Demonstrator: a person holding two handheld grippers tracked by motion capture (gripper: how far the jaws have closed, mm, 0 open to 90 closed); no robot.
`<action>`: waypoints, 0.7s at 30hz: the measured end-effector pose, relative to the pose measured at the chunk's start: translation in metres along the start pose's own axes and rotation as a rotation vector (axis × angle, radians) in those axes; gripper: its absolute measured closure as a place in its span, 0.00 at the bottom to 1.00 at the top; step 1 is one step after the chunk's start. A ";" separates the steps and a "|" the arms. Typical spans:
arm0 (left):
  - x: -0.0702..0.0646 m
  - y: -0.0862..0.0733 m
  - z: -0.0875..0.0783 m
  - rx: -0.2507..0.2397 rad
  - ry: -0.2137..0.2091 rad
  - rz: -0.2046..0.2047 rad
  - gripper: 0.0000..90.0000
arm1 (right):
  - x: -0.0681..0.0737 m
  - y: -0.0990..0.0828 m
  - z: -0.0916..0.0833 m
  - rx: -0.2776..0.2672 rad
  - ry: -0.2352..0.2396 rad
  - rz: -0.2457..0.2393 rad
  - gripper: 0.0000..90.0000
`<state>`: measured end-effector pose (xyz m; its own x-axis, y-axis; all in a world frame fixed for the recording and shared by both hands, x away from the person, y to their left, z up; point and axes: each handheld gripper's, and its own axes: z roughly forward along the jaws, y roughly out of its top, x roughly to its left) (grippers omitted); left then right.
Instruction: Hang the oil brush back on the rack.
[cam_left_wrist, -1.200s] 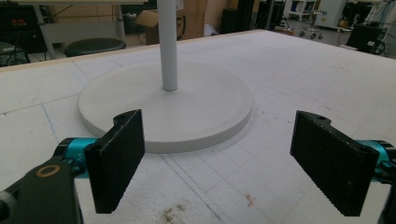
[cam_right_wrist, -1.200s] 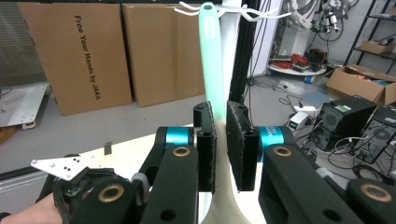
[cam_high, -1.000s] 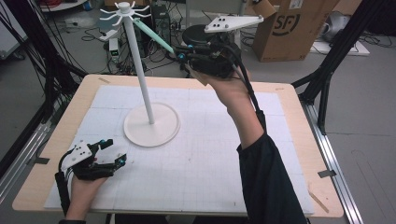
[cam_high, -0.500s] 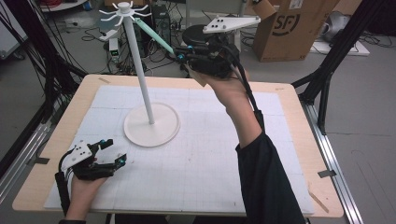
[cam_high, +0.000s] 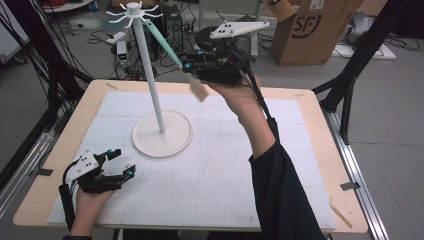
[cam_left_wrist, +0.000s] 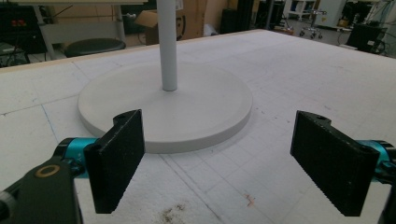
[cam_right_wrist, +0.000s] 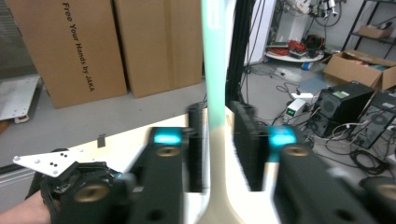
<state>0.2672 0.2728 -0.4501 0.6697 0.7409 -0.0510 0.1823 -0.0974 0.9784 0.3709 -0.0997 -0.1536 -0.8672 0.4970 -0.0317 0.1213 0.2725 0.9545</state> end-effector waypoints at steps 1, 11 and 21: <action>0.000 0.000 0.000 0.002 0.000 0.000 0.20 | 0.000 -0.001 0.001 0.000 0.000 0.001 0.76; 0.001 0.000 0.000 0.004 0.000 -0.004 0.20 | -0.007 -0.026 -0.011 0.017 0.031 0.012 0.55; 0.001 0.000 0.000 0.000 0.001 -0.008 0.20 | -0.012 -0.083 -0.038 0.027 0.059 0.043 0.43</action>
<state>0.2676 0.2734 -0.4499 0.6672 0.7426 -0.0584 0.1879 -0.0919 0.9779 0.3529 -0.1597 -0.2215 -0.8878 0.4594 0.0273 0.1712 0.2747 0.9462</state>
